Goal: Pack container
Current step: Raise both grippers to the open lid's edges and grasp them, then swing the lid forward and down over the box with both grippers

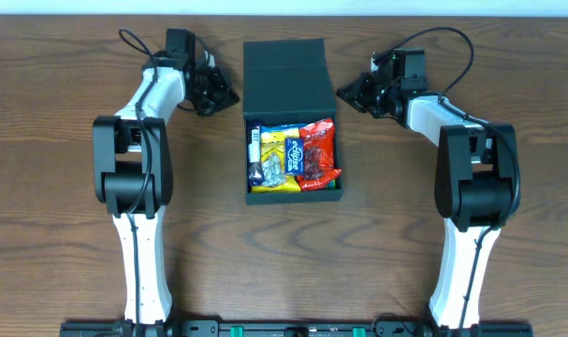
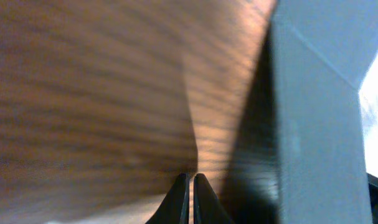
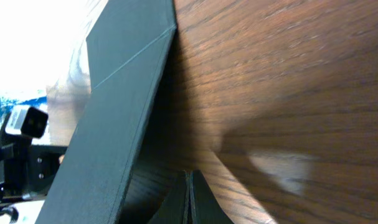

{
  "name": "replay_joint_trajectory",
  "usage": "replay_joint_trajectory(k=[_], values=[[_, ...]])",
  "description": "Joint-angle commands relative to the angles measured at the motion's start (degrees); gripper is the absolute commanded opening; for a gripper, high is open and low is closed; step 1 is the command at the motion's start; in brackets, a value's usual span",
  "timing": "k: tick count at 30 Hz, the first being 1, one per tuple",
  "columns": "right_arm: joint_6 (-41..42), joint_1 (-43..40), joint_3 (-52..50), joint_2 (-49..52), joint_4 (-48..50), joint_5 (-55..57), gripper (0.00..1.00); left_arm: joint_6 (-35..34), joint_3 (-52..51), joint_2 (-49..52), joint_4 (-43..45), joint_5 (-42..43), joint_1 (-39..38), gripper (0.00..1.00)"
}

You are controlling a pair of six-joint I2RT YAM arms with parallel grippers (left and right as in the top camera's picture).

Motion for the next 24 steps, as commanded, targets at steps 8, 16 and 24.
replay_joint_trajectory(k=[8,16,24], values=[[0.57,1.62,1.29,1.62,3.82,-8.79,0.02,1.25,1.09,0.63,2.16,4.81,-2.27,0.06],[0.15,1.27,1.31,1.62,10.12,-16.44,0.01,4.55,2.14,0.35,2.14,8.35,-1.97,0.06],[1.6,-0.26,2.56,-0.22,17.44,-25.73,0.01,11.45,6.69,-3.54,-0.9,8.26,-0.81,0.06]])
